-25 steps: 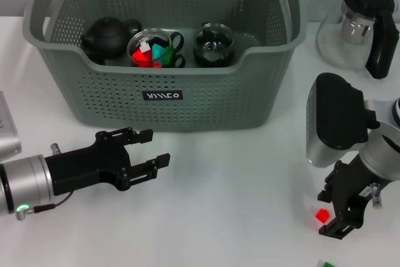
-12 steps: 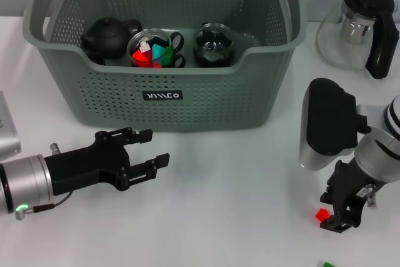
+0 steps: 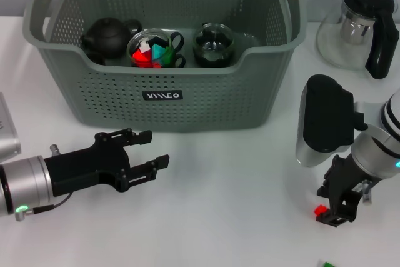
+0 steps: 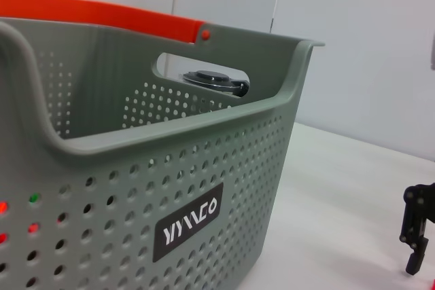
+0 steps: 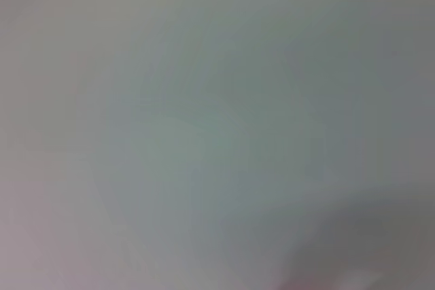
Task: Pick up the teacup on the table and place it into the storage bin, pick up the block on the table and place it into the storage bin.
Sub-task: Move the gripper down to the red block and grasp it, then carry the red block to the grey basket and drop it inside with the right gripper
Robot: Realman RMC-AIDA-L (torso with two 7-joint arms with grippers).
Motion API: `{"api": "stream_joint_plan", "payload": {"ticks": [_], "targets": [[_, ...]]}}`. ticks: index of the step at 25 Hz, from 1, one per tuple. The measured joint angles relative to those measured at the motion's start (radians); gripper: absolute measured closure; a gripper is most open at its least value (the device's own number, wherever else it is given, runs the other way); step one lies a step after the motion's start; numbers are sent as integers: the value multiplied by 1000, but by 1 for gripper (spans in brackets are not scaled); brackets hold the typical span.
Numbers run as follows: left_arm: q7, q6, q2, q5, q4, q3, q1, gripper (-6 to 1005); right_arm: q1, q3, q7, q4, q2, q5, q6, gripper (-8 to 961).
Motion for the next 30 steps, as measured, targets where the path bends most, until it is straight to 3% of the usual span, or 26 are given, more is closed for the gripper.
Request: {"api": "stream_joint_plan", "payload": {"ticks": [22, 27, 30], "targets": [[0, 9, -2, 2, 0, 1, 0, 370, 0, -4, 5, 3, 0, 6, -6, 590], [0, 9, -2, 3, 0, 1, 0, 371, 2, 1, 5, 2, 0, 7, -7, 740], [0, 9, -2, 2, 0, 0, 1, 371, 1, 10, 6, -10, 0, 8, -16, 740]]}}
